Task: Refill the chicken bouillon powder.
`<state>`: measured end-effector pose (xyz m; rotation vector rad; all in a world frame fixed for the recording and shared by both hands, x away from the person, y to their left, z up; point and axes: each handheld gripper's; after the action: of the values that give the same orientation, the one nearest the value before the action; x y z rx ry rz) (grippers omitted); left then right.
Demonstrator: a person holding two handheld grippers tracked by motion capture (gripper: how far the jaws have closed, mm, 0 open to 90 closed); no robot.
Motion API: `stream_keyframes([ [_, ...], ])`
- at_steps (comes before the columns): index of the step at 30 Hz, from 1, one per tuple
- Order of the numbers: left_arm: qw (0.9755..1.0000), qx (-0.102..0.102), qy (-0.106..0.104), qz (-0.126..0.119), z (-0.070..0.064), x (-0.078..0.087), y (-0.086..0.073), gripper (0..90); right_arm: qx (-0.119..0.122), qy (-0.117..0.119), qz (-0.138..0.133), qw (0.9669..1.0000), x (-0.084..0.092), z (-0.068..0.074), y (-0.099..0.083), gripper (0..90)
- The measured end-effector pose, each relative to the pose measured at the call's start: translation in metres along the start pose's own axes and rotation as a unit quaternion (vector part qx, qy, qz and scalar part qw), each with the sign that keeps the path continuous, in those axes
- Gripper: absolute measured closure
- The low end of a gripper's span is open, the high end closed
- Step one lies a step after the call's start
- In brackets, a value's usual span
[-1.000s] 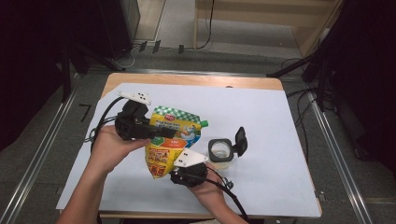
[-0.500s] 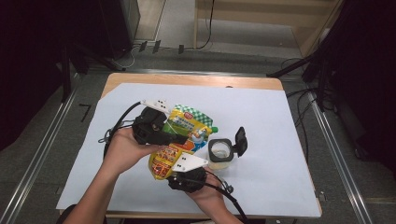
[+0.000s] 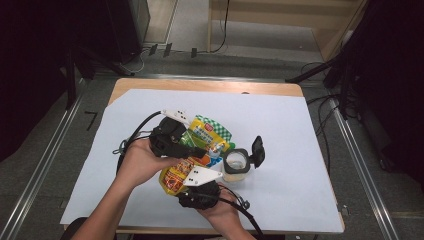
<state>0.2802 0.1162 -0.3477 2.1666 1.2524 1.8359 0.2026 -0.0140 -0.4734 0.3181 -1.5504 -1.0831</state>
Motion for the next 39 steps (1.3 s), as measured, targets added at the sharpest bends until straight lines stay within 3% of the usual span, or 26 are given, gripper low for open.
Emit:
stream_keyframes([
  [9, 0.9999, 0.005, -0.004, 0.013, -0.001, -0.010, 0.004, 76.9, -0.002, 0.018, 0.001, 0.9998, 0.003, 0.005, 0.001, 53.3],
  [12, 0.9995, 0.023, -0.013, 0.016, 0.000, -0.013, 0.006, 76.0, 0.004, 0.019, 0.001, 0.9998, 0.004, 0.007, 0.002, 53.4],
  [21, 0.9986, 0.039, -0.028, 0.022, 0.003, -0.021, 0.010, 74.9, -0.006, 0.036, 0.002, 0.9993, 0.008, 0.011, 0.003, 53.9],
  [31, 0.9972, 0.055, -0.036, 0.036, 0.006, -0.029, 0.013, 75.3, -0.010, 0.043, 0.007, 0.9990, 0.007, 0.011, 0.001, 53.7],
  [39, 0.9970, 0.054, -0.037, 0.041, 0.006, -0.032, 0.015, 76.2, -0.001, 0.030, 0.009, 0.9995, 0.007, 0.012, -0.001, 53.2],
])
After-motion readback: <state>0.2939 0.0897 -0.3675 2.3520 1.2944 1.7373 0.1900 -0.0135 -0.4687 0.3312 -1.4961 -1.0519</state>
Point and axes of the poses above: each handheld gripper's, and its own axes: x roughly backward along the jaws, y roughly out of its top, z roughly to its left, and after that the axes turned 10 degrees about z, right-handed
